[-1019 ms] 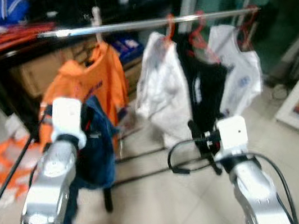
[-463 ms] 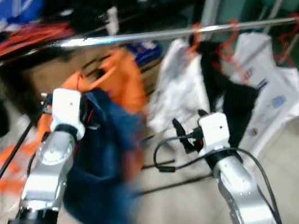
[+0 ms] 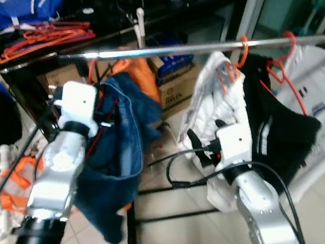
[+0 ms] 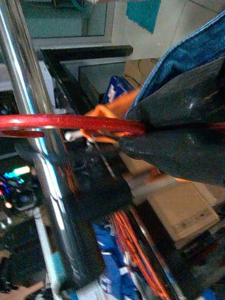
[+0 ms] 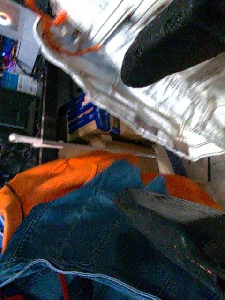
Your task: Hang hanger
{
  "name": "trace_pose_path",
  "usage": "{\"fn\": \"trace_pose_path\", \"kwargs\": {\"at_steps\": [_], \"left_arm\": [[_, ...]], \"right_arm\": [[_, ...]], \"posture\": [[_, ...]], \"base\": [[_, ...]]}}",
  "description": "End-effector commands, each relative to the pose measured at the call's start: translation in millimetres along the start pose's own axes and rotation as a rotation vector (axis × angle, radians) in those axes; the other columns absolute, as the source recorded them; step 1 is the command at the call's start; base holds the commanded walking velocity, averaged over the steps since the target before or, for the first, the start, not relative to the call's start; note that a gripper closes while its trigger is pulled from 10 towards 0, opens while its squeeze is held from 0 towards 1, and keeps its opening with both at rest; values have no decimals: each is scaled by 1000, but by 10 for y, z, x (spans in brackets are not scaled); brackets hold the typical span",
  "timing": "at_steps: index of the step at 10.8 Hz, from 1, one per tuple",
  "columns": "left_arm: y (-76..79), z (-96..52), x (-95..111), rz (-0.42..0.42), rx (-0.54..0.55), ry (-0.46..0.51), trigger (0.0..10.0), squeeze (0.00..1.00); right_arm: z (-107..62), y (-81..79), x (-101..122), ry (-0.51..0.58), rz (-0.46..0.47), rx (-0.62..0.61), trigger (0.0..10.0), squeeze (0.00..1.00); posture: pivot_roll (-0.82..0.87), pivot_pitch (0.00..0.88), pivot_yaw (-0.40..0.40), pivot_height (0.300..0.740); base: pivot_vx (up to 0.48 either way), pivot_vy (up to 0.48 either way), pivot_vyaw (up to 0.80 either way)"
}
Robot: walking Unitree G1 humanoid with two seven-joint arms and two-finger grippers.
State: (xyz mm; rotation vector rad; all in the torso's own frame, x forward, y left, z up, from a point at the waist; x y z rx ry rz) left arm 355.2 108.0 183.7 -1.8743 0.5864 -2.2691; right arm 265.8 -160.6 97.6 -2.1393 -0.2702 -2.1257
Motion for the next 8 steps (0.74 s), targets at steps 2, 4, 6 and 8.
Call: {"fn": "trace_pose_path", "kwargs": {"at_steps": [2, 4, 6, 8], "left_arm": [[-64, 148, 369, 46, 27, 162, 10000, 0], [-25, 250, 330, 13, -1, 144, 10000, 0], [26, 437, 362, -36, -19, 127, 10000, 0], [4, 622, 391, -83, -19, 92, 10000, 0]], "right_arm": [[-28, 45, 7, 10, -15, -22, 10000, 416], [-20, 23, 4, 9, -13, -17, 10000, 420], [-12, 5, -2, 7, -10, -12, 10000, 416], [10, -16, -1, 9, -11, -8, 10000, 416]], "posture": [[43, 29, -60, 740], [44, 33, -58, 740], [43, 33, -58, 740], [37, 27, -54, 740]], "base": [[0, 0, 0], [0, 0, 0], [0, 0, 0], [0, 0, 0]]}}
Point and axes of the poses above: a point about 5 cm out from each wrist's last joint towards the gripper, its own z axis pointing out of the wrist towards the gripper, its own x axis along the axis of the wrist's last joint, y = z × x, the point moved 2 cm from there along z, pointing out of the wrist towards the gripper
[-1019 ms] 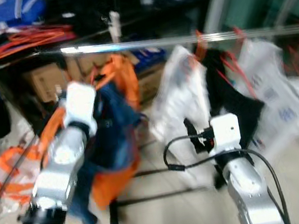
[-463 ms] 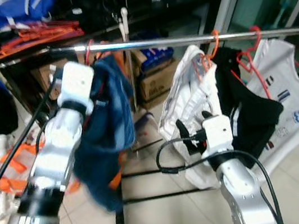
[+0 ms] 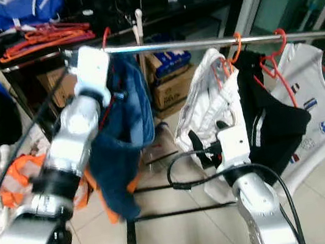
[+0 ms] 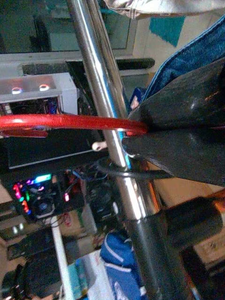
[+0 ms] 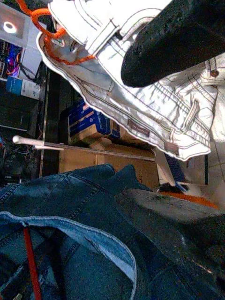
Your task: Hang hanger
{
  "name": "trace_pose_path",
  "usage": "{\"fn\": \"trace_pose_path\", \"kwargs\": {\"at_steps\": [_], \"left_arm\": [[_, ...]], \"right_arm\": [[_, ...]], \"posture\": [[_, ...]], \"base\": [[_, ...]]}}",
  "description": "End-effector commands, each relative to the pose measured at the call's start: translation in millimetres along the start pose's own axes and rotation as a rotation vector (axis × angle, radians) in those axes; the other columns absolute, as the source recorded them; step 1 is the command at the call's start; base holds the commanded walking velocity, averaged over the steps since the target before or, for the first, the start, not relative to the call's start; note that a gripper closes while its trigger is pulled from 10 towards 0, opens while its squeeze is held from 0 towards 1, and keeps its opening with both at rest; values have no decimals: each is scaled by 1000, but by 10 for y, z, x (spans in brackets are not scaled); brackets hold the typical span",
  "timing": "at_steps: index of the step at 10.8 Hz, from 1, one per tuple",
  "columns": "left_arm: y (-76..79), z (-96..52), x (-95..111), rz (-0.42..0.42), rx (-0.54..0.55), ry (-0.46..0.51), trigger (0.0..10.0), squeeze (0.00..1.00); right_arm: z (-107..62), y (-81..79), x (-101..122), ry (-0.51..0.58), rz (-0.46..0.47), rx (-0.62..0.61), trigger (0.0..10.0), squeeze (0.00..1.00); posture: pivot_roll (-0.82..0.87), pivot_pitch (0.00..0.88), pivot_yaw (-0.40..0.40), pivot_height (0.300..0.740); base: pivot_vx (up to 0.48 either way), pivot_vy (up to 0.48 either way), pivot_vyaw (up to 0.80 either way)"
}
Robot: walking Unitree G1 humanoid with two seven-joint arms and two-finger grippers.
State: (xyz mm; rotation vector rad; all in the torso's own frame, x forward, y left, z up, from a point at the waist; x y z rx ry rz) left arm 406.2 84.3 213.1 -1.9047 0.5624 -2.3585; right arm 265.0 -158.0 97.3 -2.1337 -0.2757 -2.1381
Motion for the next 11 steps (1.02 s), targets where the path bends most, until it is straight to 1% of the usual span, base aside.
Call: {"fn": "trace_pose_path", "kwargs": {"at_steps": [1, 2, 3, 4, 5, 6, 7, 9, 11], "left_arm": [[-28, 84, 146, -21, 1, 45, 10000, 0], [-52, 152, 131, -52, -5, 20, 10000, 0], [-57, 187, 86, -110, -15, -19, 10000, 0], [-22, 209, 4, -208, -38, -79, 10000, 0], [62, 210, -92, -331, -74, -143, 10000, 0], [113, 206, -135, -348, -99, -167, 10000, 0], [191, 192, -179, -338, -154, -190, 10000, 0], [211, 183, -217, -340, -190, -216, 10000, 0], [207, 172, -259, -296, -196, -240, 10000, 0]], "right_arm": [[15, 5, -2, 0, -5, -5, 10000, 416], [19, -7, -7, -2, -5, -1, 10000, 416], [24, -18, -12, -5, -5, 3, 10000, 424], [31, -27, -20, -9, -5, 6, 10000, 416], [37, -32, -34, -17, -7, 10, 10000, 420], [37, -34, -40, -21, -8, 12, 10000, 420], [43, -25, -49, -26, -9, 11, 10000, 416], [52, -29, -57, -31, -11, 15, 10000, 420], [56, -33, -77, -38, -8, 16, 10000, 420]], "posture": [[37, 26, -53, 740], [38, 25, -53, 740], [39, 25, -52, 740], [40, 26, -51, 740], [38, 27, -51, 740], [36, 26, -51, 740], [35, 23, -51, 740], [35, 19, -51, 740], [38, 16, -49, 740]], "base": [[0, 0, 0], [0, 0, 0], [0, 0, 0], [0, 0, 0], [0, 0, 0], [0, 0, 0], [0, 0, 0], [0, 0, 0], [0, 0, 0]]}}
Point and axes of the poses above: a point about 5 cm out from each wrist's last joint towards the gripper, its own z axis pointing out of the wrist towards the gripper, its own x axis along the axis of the wrist's last joint, y = z × x, the point moved 2 cm from there along z, pointing out of the wrist towards the gripper
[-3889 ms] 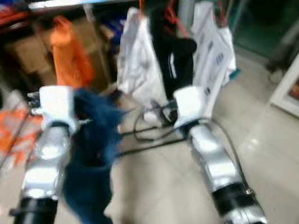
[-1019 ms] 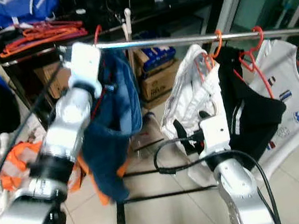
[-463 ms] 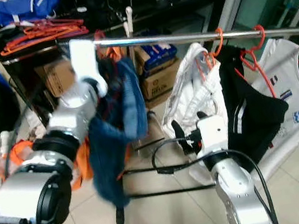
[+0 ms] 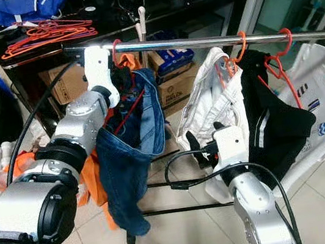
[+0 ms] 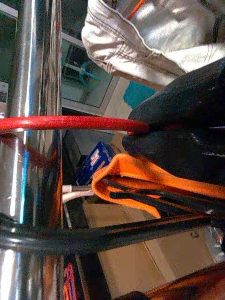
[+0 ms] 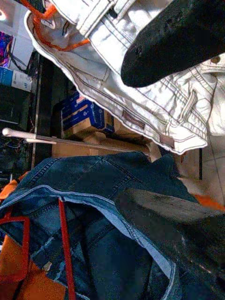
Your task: Hang hanger
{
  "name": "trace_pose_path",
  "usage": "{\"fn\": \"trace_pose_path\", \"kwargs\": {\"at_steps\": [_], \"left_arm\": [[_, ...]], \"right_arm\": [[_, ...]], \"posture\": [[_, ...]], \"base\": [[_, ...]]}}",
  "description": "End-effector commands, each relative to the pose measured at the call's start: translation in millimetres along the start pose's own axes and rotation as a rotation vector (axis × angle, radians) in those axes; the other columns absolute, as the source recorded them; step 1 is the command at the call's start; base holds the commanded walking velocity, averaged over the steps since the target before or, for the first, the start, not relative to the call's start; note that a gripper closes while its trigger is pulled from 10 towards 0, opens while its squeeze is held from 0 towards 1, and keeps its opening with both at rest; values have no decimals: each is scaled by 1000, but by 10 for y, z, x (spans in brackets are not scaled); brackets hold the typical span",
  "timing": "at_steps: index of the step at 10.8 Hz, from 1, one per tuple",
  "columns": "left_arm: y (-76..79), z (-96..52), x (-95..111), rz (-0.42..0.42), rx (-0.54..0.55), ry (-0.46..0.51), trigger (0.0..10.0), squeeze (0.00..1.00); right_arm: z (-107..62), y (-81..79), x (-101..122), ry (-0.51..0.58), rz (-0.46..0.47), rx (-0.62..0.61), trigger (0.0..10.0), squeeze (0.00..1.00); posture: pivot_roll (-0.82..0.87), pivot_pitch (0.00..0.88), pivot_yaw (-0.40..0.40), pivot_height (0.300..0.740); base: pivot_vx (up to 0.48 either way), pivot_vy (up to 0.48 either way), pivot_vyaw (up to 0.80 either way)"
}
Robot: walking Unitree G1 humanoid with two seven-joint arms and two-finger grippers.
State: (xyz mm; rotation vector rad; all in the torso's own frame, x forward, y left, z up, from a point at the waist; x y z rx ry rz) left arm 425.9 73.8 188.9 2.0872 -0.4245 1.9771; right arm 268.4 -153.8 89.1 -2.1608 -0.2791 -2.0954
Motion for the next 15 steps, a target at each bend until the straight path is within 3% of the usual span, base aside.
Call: {"fn": "trace_pose_path", "kwargs": {"at_steps": [1, 3, 4, 5, 6, 8, 11, 12, 13, 15], "left_arm": [[49, 17, 0, 42, -3, -6, 10000, 0], [73, 10, -93, 98, -21, -56, 10000, 0], [95, -11, -240, 78, -59, -145, 10000, 0], [105, -18, -273, 71, -73, -163, 10000, 0], [84, 4, -159, 103, -49, -105, 10000, 1000], [101, 34, 58, 200, -10, 4, 10000, 1000], [171, 35, 192, 195, 11, 88, 10000, 1000], [151, 22, 234, 168, 47, 107, 10000, 1000], [114, 2, 243, 85, 102, 120, 10000, 1000], [149, -23, 254, 42, 122, 146, 10000, 1000]], "right_arm": [[19, -3, -10, -11, -15, 7, 10000, 420], [26, -16, -22, -15, -11, 10, 10000, 416], [33, -20, -31, -18, -9, 13, 10000, 420], [35, -22, -37, -20, -10, 15, 10000, 420], [38, -22, -42, -22, -12, 19, 10000, 416], [41, -25, -48, -24, -12, 20, 10000, 416], [34, -22, -67, -33, -11, 20, 10000, 416], [32, -25, -75, -38, -10, 22, 10000, 416], [32, -27, -85, -42, -10, 27, 10000, 416], [33, -30, -110, -55, -13, 40, 10000, 416]], "posture": [[39, 14, -46, 740], [40, 13, -44, 740], [42, 8, -46, 740], [43, 7, -46, 740], [43, 6, -45, 740], [41, 6, -42, 740], [42, 10, -43, 740], [45, 13, -43, 740], [52, 18, -47, 740], [57, 19, -55, 740]], "base": [[0, 0, 0], [0, 0, 0], [0, 0, 0], [0, 0, 0], [0, 0, 0], [0, 0, 0], [0, 0, 0], [0, 0, 0], [0, 0, 0], [0, 0, 0]]}}
Point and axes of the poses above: a point about 5 cm out from each wrist's last joint towards the gripper, its own z axis pointing out of the wrist towards the gripper, its own x axis along the axis of the wrist's last joint, y = z × x, the point moved 2 cm from there along z, pointing out of the wrist towards the gripper
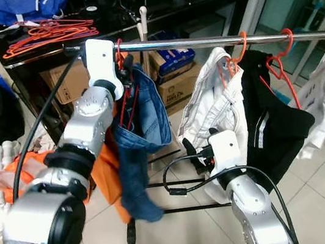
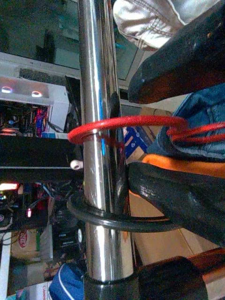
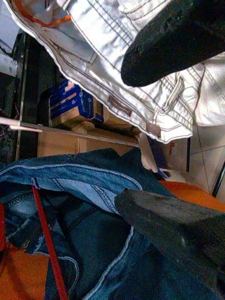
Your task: Hang hanger
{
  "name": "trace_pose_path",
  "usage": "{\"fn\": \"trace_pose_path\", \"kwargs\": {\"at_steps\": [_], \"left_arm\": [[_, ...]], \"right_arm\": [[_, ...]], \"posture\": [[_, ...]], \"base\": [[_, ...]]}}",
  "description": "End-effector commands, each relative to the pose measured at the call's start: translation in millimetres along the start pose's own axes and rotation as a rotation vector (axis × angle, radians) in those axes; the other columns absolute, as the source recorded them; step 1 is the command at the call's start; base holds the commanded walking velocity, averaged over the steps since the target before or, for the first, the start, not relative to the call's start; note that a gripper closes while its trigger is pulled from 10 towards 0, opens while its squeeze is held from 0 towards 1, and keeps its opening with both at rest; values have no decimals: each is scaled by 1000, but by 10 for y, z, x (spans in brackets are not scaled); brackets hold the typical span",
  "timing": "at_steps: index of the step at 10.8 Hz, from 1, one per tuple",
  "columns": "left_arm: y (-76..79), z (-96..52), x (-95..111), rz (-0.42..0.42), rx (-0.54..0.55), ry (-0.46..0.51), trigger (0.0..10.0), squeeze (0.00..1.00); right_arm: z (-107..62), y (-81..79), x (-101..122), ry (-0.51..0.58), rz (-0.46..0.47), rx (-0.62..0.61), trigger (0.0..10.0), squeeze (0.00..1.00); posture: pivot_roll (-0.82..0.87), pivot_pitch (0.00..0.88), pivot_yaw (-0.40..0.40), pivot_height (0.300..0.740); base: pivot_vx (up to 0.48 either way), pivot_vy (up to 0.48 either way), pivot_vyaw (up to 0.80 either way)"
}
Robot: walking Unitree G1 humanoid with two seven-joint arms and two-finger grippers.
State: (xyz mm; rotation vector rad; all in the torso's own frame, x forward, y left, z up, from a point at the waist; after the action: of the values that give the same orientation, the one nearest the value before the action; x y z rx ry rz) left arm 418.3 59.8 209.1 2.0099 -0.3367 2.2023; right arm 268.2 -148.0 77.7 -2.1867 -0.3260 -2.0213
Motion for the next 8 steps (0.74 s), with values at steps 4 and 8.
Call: {"fn": "trace_pose_path", "kwargs": {"at_steps": [4, 8], "left_arm": [[332, -213, -97, 0, -90, 0, 10000, 1000], [489, -457, 46, 26, -220, 95, 10000, 0]], "right_arm": [[-5, 50, -16, -20, -17, 0, 10000, 416], [-14, 64, 1, -13, -18, -5, 10000, 416]], "posture": [[50, 26, -57, 740], [48, 35, -56, 740]], "base": [[0, 0, 0], [0, 0, 0]]}}
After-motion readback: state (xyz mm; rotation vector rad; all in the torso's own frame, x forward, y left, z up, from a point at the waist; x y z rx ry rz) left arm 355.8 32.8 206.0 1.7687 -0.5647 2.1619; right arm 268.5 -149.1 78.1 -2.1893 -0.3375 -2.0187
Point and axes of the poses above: a point about 5 cm out from each wrist's last joint towards the gripper, its own z axis pointing out of the wrist towards the gripper, its own x axis along the axis of the wrist's last joint, y = z × x, the point moved 2 cm from there along z, pointing out of the wrist towards the gripper
